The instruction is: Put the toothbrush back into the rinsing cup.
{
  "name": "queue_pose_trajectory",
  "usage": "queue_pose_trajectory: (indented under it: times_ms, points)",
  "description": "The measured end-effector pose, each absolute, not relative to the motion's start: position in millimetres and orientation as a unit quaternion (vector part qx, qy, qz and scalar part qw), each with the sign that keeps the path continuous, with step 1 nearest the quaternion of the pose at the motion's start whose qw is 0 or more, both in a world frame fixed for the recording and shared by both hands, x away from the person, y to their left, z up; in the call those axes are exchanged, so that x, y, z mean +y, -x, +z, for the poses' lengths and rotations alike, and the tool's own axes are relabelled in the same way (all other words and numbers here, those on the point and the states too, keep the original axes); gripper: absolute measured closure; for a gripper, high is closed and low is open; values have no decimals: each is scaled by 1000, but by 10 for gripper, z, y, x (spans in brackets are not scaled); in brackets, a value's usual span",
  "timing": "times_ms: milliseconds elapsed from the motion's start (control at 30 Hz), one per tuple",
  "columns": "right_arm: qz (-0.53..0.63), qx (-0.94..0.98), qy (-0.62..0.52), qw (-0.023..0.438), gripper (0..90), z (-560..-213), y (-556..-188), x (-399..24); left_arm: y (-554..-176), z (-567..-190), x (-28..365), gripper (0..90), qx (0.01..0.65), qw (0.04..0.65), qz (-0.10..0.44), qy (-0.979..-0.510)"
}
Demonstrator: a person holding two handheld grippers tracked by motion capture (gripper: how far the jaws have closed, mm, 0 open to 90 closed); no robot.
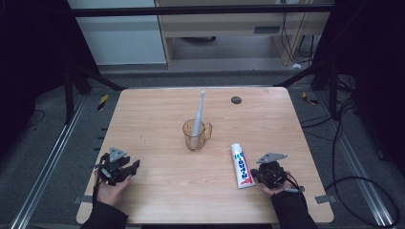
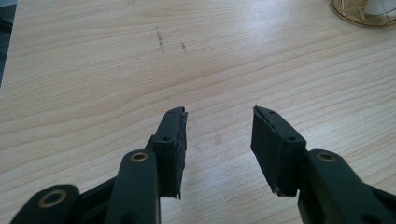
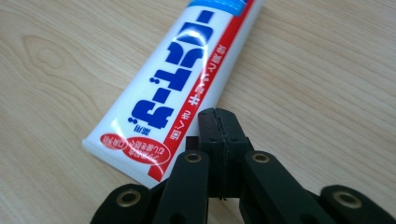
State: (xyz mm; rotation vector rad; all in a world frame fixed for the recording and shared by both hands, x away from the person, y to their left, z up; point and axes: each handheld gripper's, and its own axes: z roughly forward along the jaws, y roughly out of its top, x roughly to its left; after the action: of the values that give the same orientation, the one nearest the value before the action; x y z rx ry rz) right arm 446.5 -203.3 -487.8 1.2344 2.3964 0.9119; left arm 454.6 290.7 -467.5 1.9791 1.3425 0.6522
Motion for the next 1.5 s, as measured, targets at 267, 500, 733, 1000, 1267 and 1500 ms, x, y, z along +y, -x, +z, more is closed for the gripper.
queue_pose_trajectory:
  times_ms: [267,500,733,1000,1267,1500]
  points:
    - [328,841,-410,132,900,-4888,-4409,-1868,-4549,-4677,2902,546,511,325,249,-756]
    - [338,846,-393,123,900,-4912,-4410,-1716,-4553,-4680,2897,546,511,325,249,-756]
    - [341,850,-381,124,900,-4953,-4446,-1556,-4556,-4683,2896,546,511,324,249,-756]
    - [366,842,-378,120,900,-4880,-4439,-1531,-4556,-4683,2899,546,511,325,249,-756]
    - [404,800,-410,170,900,-4642,-4547,-1758,-4558,-4683,2896,546,511,324,249,-756]
    - [417,766,-447,198,900,-4537,-4812,-1890,-4561,-4687,2901,547,511,323,248,-757]
